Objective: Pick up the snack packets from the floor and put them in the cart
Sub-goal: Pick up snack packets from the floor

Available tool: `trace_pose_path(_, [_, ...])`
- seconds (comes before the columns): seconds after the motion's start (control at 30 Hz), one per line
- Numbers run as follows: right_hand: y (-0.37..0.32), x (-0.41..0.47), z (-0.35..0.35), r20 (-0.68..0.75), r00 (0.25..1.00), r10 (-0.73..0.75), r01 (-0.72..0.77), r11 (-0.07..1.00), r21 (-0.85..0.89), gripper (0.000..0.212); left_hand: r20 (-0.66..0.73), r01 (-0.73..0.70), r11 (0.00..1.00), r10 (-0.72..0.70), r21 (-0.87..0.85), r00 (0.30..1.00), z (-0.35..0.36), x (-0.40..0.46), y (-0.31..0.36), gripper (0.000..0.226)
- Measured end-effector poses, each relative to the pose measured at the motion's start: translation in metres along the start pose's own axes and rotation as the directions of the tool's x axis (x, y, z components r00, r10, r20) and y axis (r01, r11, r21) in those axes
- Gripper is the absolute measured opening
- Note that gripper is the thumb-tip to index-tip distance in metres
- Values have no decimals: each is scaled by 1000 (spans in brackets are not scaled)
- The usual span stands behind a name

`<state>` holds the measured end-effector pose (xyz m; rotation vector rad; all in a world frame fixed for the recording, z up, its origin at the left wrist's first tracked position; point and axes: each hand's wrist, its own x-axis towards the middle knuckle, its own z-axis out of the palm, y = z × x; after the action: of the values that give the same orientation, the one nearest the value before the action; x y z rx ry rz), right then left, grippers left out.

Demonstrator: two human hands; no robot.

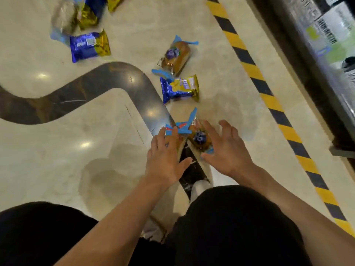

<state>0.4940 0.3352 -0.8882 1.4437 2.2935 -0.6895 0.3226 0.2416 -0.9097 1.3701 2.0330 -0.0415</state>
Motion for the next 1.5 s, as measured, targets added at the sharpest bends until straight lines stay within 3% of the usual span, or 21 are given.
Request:
trace_pose_path(0.2, [-2, 53, 69, -45, 999, -28, 27, 999, -27, 103, -32, 77, 994, -80, -72, 996, 78, 53, -22, 114])
trace_pose_path(0.37, [-2, 75, 106, -86, 996, 7, -10, 999, -39, 95, -199, 63, 990, -88, -130, 976, 101, 56, -25, 114])
trace_pose_path(0.47, [-1, 84, 115, -145, 989, 16, -24, 998, -55, 89, -181, 69, 993, -85, -92, 980, 103, 56, -28, 115])
trace_pose_path(0.63, [-3, 83, 105, -106, 994, 29, -35, 998, -59, 93, -150, 74, 996, -82, -56, 985, 97, 58, -28, 104])
trace_pose_path(0.73, [-9, 65, 74, -135, 989, 54, -54, 999, 5, 92, -87, 155, 985, -161, -77, 983, 73, 44, -29, 99])
trace_pose_path(0.83, [-22, 28, 17, -205, 978, 44, -38, 999, 37, 92, -68, 221, 964, -233, -151, 970, 24, 11, -27, 97])
trace_pose_path(1.0, [-58, -46, -98, -277, 960, 29, 12, 989, 146, 93, -167, 224, 950, -262, -215, 951, -90, -67, -7, 95])
trace_pose_path(1.23, [-121, -151, -263, -265, 964, 37, 71, 919, 389, 94, -219, 221, 909, -310, -352, 925, -276, -199, 53, 96])
trace_pose_path(1.4, [-179, -224, -386, -184, 980, 74, 44, 826, 563, 90, -257, 214, 914, -311, -345, 915, -413, -288, 98, 96])
trace_pose_path(1.5, [-206, -254, -450, -203, 979, 15, 117, 775, 621, 85, -290, 262, 900, -369, -348, 883, -486, -329, 115, 100])
